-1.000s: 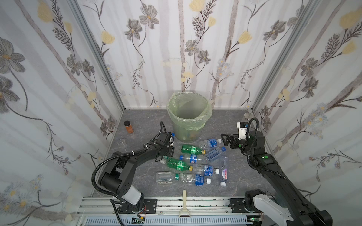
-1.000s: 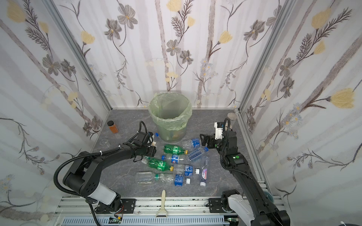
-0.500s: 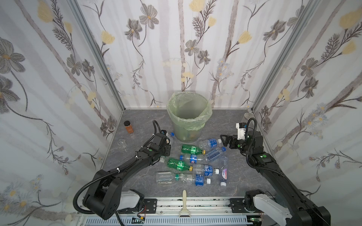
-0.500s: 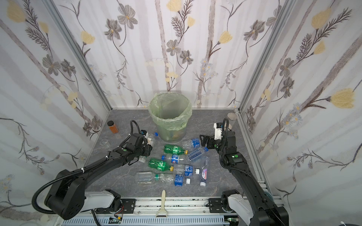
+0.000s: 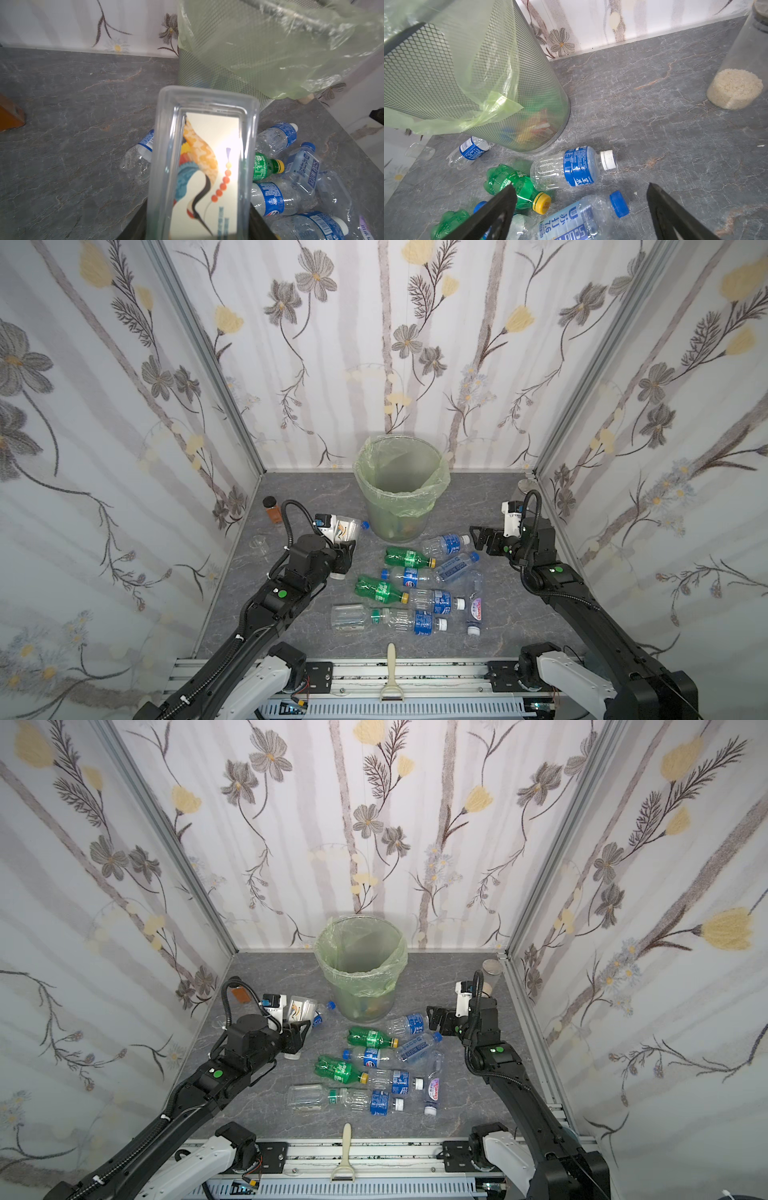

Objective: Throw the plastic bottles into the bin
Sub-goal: 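Grasp the clear crane-label plastic box with the left gripper and lift, then carry the crane-label box over the bin and open the left gripper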

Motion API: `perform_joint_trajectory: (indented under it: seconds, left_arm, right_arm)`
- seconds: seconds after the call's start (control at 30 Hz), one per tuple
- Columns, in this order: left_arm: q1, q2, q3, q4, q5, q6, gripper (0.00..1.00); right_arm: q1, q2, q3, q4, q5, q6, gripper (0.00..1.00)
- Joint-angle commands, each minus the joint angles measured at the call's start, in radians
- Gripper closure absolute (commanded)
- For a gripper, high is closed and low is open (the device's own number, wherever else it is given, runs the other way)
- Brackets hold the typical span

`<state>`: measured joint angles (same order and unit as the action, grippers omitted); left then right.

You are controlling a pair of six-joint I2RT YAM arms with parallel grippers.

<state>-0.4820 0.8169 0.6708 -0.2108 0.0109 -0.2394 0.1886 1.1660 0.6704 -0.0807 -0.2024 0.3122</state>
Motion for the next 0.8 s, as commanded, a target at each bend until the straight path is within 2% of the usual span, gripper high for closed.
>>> perform_joint_trajectory:
  seconds: [0.0, 0.1, 0.17, 0.27, 0.33, 0.37, 0.47, 0.57, 0.77]
  left_arm:
    - [0.0, 0.008, 0.083, 0.025, 0.108, -0.014, 0.53]
    - [-0.001, 0.077, 0.232, 0.025, 0.146, -0.026, 0.52]
    - [-0.001, 0.177, 0.364, 0.024, 0.174, -0.023, 0.52]
    - [0.0, 0.398, 0.612, 0.024, 0.202, -0.019, 0.51]
    - [0.009, 0.582, 0.832, 0.016, 0.243, -0.012, 0.46]
    - [0.023, 0.68, 0.948, 0.002, 0.297, -0.023, 0.4]
    - [0.042, 0.882, 1.246, -0.074, 0.36, -0.071, 0.0]
    - [0.043, 0.892, 1.288, -0.081, 0.317, -0.052, 0.0]
    - [0.057, 0.741, 1.051, -0.078, 0.231, -0.009, 0.0]
  right_arm:
    - [-0.001, 0.012, 0.005, 0.021, 0.018, -0.005, 0.02]
    - [0.0, 0.009, 0.018, -0.003, 0.033, -0.006, 0.03]
    - [0.0, 0.002, 0.032, -0.03, 0.051, -0.008, 0.04]
    - [0.002, -0.012, 0.045, -0.069, 0.074, -0.013, 0.04]
    - [0.002, -0.023, 0.043, -0.082, 0.09, -0.013, 0.04]
    - [0.002, -0.026, 0.041, -0.083, 0.093, -0.012, 0.04]
    - [0.004, -0.026, 0.047, -0.109, 0.089, -0.005, 0.04]
    - [0.006, -0.032, 0.047, -0.142, 0.112, -0.006, 0.04]
    - [0.006, -0.014, 0.033, -0.167, 0.134, 0.009, 0.04]
